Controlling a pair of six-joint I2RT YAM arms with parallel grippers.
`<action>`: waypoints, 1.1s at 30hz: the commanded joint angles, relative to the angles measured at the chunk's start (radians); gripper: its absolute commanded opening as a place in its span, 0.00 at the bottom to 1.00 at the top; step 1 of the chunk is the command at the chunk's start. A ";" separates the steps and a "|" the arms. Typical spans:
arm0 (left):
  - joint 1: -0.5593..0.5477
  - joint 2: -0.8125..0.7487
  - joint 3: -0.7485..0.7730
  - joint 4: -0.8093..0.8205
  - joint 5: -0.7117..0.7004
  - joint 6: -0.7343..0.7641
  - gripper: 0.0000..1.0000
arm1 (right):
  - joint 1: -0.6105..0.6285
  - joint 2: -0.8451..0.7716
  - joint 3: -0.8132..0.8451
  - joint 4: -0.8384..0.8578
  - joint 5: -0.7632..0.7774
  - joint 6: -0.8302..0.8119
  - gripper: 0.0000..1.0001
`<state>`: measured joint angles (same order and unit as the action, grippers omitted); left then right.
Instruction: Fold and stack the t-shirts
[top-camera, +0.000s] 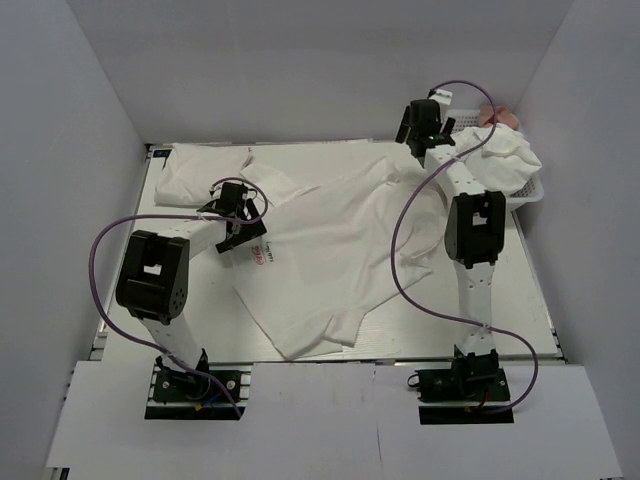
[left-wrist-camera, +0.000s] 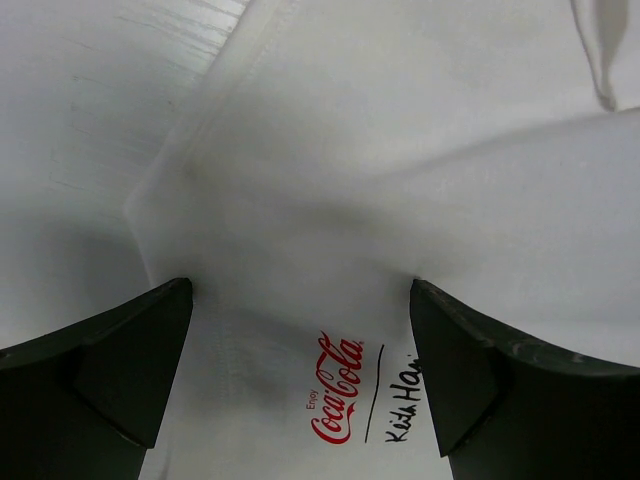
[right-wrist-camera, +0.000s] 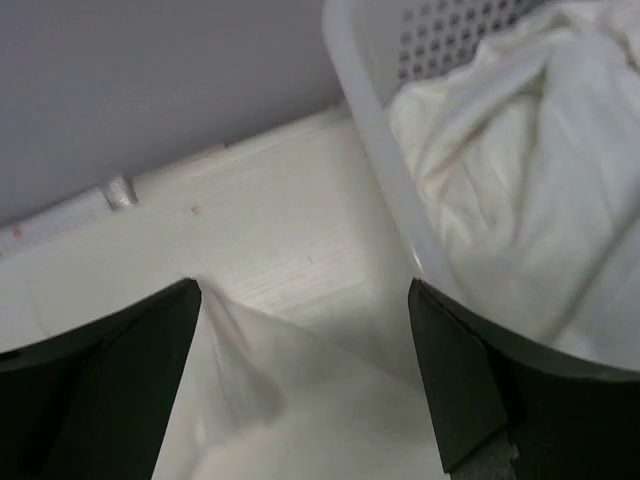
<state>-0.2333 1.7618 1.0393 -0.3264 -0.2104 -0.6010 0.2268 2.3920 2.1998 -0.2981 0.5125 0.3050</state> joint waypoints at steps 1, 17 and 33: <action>-0.003 0.016 0.011 -0.102 -0.037 0.013 1.00 | -0.003 -0.191 -0.226 0.197 -0.126 -0.027 0.90; 0.017 0.102 0.166 -0.017 0.132 0.079 1.00 | 0.109 -0.715 -1.096 0.243 -0.564 -0.144 0.90; 0.035 0.609 0.850 -0.198 0.045 0.148 1.00 | 0.059 -0.731 -1.313 0.087 -0.335 0.110 0.90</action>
<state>-0.2089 2.2894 1.8004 -0.4503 -0.1753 -0.4854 0.3164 1.6863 0.9321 -0.1310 0.0372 0.3172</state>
